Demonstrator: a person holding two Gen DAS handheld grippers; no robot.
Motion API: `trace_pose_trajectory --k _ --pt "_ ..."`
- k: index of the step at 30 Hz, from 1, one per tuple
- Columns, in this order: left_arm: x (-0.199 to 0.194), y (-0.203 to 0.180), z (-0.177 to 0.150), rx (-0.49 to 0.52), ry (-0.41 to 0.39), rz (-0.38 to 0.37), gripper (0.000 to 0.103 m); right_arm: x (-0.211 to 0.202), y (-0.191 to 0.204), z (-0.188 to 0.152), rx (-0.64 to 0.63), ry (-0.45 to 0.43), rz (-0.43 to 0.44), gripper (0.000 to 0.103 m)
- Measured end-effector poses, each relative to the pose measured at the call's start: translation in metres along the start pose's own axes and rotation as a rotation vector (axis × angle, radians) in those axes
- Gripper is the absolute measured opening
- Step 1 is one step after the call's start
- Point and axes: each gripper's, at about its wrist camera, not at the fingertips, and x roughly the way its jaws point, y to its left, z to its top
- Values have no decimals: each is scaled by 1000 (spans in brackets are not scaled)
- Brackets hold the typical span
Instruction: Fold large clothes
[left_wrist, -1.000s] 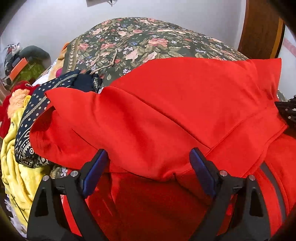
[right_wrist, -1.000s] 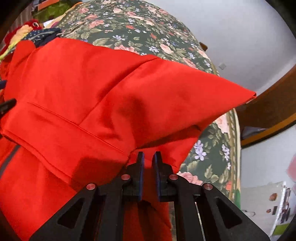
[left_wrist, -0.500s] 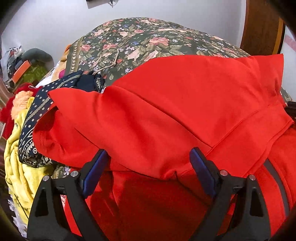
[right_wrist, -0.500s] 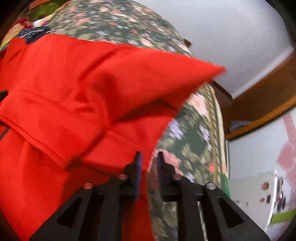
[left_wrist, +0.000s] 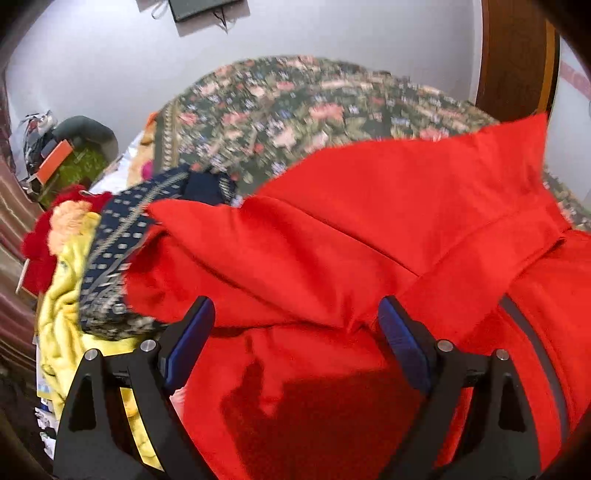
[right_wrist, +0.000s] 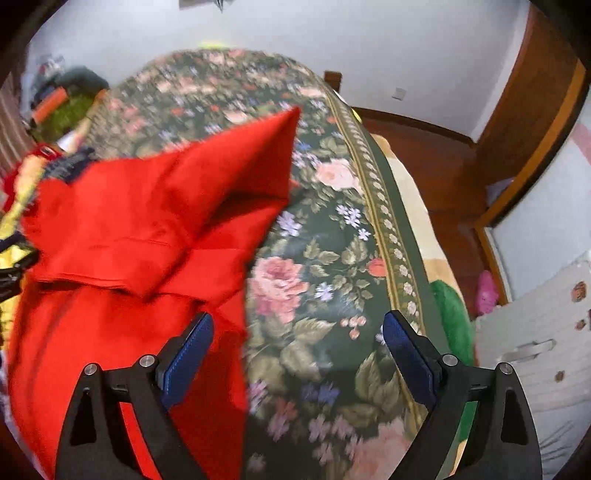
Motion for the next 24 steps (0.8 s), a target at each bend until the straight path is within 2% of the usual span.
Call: trace_pose_trajectory --k 3,7,10,16,24 --pt "-27 22 -8 -30 -20 3 91 -22 5 -7 14 -25 73 92" --pt "-47 55 -33 -116 20 -46 92 -39 14 -23 0 -32 128 92" --pt "-50 72 -58 -180 62 -74 92 -47 20 -38 -16 -26 133 92" --pt "-48 90 -119 -266 162 -64 92 -50 28 -74 -18 20 151 92" --pt "-44 101 -182 -408 258 -147 92 -48 30 -110 63 74 236 91"
